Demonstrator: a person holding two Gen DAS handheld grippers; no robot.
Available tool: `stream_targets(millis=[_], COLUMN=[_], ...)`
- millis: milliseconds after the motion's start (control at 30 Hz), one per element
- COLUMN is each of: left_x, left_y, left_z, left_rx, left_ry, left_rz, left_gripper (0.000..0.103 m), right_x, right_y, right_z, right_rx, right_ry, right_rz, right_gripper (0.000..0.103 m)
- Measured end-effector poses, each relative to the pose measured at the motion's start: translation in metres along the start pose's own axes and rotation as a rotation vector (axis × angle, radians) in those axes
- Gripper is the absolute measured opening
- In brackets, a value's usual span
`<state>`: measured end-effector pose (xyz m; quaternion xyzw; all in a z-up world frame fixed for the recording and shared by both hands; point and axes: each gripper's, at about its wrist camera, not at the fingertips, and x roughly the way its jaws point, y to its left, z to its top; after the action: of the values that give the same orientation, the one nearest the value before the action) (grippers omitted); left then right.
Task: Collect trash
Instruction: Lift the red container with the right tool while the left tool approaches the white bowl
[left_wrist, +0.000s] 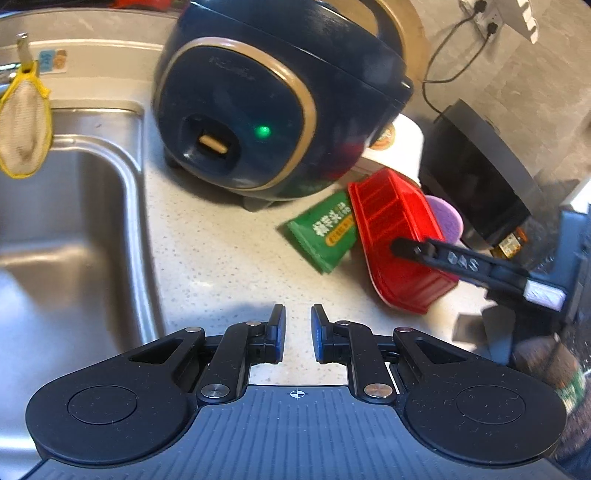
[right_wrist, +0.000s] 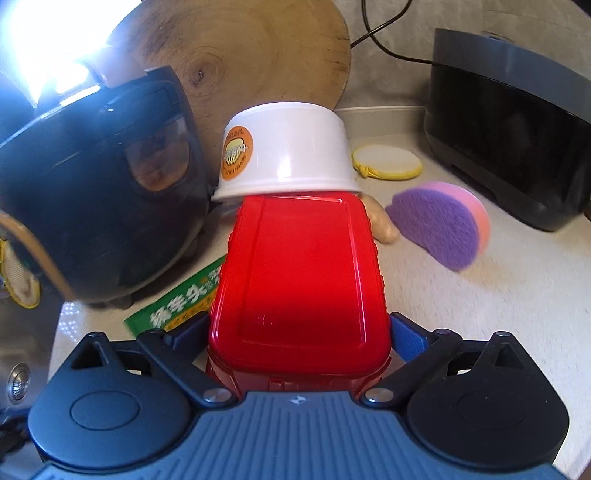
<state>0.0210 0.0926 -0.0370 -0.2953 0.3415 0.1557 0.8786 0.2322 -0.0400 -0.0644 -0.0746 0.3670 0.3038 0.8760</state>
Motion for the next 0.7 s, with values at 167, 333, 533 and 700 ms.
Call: stream_targets(millis=[167,333,533,700], left_x=[0.01,0.017,0.025,0.029], left_y=[-0.016,-0.034,-0.045,-0.054], left_z=[0.0,-0.002,-0.004,0.0], left_rx=[0.055,0.126,0.15,0.187], left_ry=[0.036,0.062,0.072,0.054], left_rz=[-0.04,-0.087,-0.099,-0.08], left_gripper=[0.017,0.017,0.017,0.017], right_x=[-0.035,-0.052,-0.06,-0.063], right_y=[-0.012,-0.041,-0.072,-0.084], right_z=[-0.016,-0.022,-0.03,-0.04], right_rx=[0.009,0.084,0.178,0.199], right_ry=[-0.035,-0.066,-0.085,-0.101], right_rz=[-0.042,-0.14,-0.238,-0.22], right_gripper=[0.099,0.099,0.1,0.1])
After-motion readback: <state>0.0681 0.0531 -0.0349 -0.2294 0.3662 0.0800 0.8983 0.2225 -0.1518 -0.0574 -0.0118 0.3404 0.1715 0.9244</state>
